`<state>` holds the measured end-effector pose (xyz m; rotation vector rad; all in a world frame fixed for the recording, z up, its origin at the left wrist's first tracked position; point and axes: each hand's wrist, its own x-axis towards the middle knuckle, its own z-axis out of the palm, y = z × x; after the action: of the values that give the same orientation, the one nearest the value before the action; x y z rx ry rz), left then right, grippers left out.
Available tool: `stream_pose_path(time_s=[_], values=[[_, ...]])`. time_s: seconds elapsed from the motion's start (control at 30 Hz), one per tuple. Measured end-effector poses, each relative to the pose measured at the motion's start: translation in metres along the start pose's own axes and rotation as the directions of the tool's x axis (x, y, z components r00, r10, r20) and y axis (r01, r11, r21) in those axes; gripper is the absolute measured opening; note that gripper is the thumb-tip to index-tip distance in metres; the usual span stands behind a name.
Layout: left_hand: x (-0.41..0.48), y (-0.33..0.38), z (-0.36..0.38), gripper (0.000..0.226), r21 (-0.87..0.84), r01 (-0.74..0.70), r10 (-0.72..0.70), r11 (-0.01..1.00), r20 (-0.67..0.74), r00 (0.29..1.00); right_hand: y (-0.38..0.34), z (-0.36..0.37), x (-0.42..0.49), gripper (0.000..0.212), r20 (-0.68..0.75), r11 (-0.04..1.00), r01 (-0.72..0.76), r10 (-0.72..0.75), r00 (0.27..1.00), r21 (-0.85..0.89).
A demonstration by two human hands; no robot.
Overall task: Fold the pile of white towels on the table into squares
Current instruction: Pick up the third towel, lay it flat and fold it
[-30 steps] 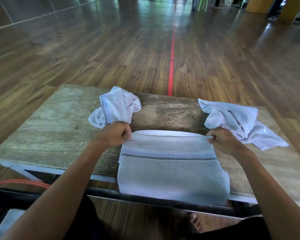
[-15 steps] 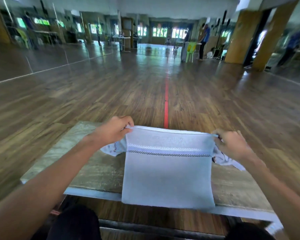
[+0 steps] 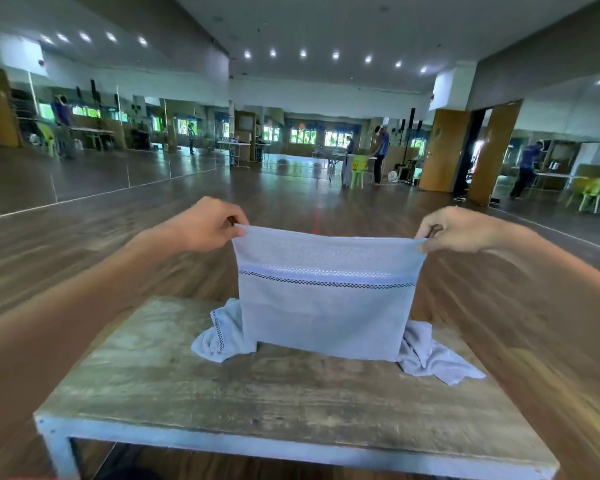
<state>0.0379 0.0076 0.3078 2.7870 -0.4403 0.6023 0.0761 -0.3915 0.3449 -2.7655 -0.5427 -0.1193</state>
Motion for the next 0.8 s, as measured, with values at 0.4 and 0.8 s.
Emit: stream_pose_path(time_s=[0.4, 0.8], values=[[0.002, 0.005, -0.024, 0.006, -0.184, 0.087, -0.015, 0.979, 0.364, 0.931, 0.006, -0.004, -0.017, 0.006, 0.268, 0.98, -0.123, 0.077, 0.96, 0.159], [0.017, 0.005, 0.022, 0.016, 0.381, -0.095, 0.202, 0.92, -0.251, 0.947, 0.026, 0.031, 0.002, 0.004, -0.314, 0.995, -0.045, 0.07, 0.947, 0.084]])
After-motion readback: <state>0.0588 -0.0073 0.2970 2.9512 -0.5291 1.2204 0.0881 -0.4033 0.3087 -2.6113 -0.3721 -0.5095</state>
